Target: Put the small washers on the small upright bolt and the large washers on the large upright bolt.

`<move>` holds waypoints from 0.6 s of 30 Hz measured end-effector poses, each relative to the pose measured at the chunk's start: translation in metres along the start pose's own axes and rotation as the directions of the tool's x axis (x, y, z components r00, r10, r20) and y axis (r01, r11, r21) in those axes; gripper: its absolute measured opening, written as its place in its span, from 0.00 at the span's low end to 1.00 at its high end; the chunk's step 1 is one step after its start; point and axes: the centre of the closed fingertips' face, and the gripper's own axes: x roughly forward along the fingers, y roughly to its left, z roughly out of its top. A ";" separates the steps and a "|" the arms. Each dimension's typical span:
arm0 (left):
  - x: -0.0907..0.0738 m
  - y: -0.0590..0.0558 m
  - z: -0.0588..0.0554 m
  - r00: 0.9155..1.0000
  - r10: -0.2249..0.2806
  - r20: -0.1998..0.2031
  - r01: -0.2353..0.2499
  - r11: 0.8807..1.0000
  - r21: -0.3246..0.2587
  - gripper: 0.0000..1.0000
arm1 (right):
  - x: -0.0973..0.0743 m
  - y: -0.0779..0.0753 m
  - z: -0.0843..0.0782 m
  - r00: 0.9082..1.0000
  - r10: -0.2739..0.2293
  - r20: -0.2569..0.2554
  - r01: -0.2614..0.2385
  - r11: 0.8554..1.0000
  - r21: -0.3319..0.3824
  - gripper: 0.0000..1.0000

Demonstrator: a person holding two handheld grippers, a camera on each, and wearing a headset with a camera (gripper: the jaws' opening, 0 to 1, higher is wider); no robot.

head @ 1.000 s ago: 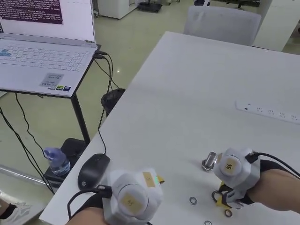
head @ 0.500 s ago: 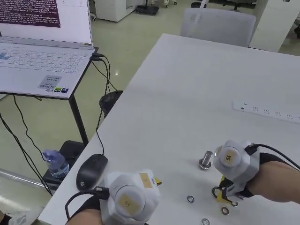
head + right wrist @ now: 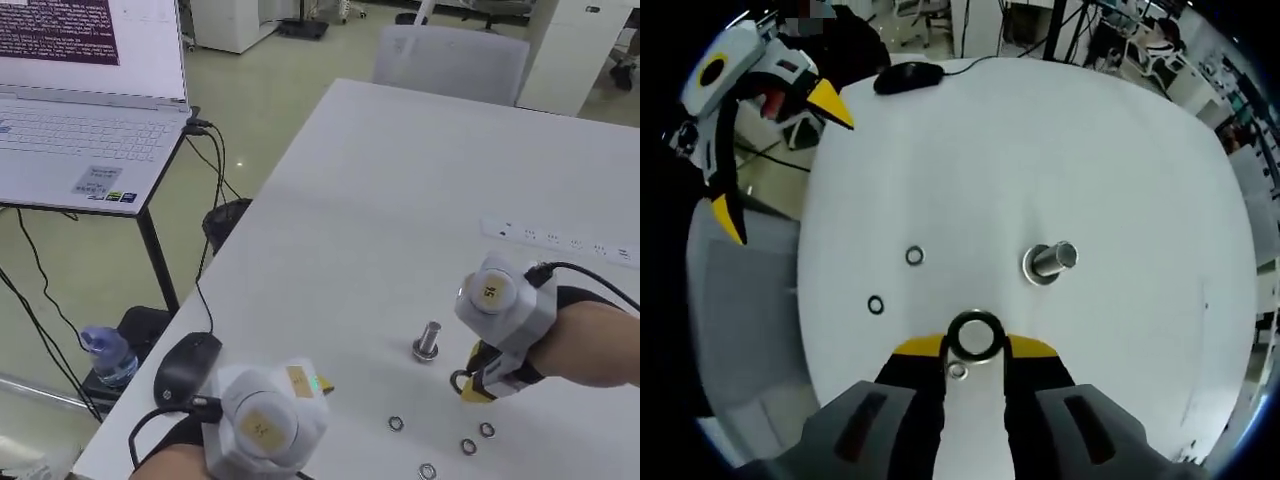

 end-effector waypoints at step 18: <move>-0.002 0.006 0.001 1.000 0.015 0.002 -0.015 1.000 -0.005 0.85 | -0.027 -0.028 0.019 0.998 -0.053 0.026 0.052 0.999 0.014 0.21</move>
